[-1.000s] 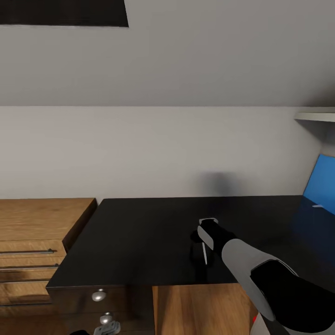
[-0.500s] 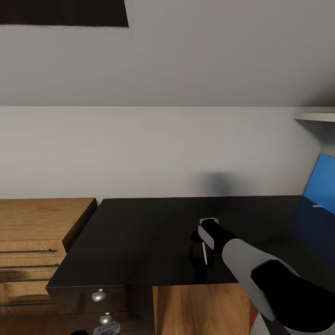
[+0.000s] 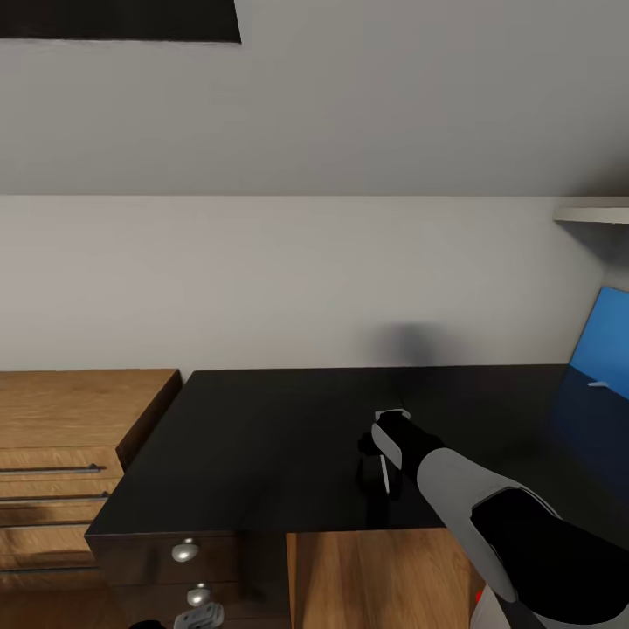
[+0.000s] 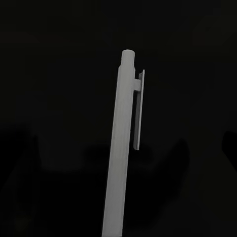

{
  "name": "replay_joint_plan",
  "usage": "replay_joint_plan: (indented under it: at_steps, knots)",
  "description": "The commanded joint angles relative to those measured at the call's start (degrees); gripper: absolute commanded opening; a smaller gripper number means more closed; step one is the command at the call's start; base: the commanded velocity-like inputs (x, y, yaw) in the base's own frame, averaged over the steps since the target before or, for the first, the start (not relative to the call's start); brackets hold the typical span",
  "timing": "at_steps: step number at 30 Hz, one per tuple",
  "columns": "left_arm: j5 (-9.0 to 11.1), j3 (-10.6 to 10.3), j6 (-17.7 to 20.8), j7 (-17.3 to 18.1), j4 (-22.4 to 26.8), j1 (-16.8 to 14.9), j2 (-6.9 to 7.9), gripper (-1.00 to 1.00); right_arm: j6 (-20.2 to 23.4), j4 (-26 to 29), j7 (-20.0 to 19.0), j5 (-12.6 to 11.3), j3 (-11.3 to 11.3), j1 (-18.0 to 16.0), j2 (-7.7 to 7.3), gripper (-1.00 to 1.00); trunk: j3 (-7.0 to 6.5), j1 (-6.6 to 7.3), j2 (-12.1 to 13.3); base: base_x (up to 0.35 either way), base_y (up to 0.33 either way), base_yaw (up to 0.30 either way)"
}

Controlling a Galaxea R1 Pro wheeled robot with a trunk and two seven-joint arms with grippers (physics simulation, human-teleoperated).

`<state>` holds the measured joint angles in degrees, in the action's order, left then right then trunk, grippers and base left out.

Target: In the bedroom, organize the workspace by keeping the computer under the desk, ensuring the monitor is on the desk, placing the keyboard on the desk next to the monitor, placing the mouse on the desk next to the keyboard, moving the folder from the swivel chair onto the desk next to the mouse, stacking the notebook on top of the folder with the pen on top of the notebook, and positioning the swivel chair next to the desk.

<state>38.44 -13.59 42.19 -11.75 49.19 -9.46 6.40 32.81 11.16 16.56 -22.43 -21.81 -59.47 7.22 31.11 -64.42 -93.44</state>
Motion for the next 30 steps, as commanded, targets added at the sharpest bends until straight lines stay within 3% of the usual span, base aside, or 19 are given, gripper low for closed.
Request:
replay_joint_plan:
  at_steps: [1, 30]
  knots:
    - [0.6, -0.3, 0.1, -0.5, 0.1, 0.0, 0.07, 1.00, 0.2, 0.1, 0.4, -0.6, -0.4, 0.0, -0.01, 1.00, 0.07, 0.00, 0.0, 0.000, 0.000, 0.000]
    - [0.6, -0.2, 0.2, -0.5, 0.3, 0.0, 0.61, 1.00, 0.2, 0.0, 0.4, -0.5, -0.4, 0.0, -0.01, 1.00, 0.79, -0.88, -1.7, 0.000, 0.000, 0.000]
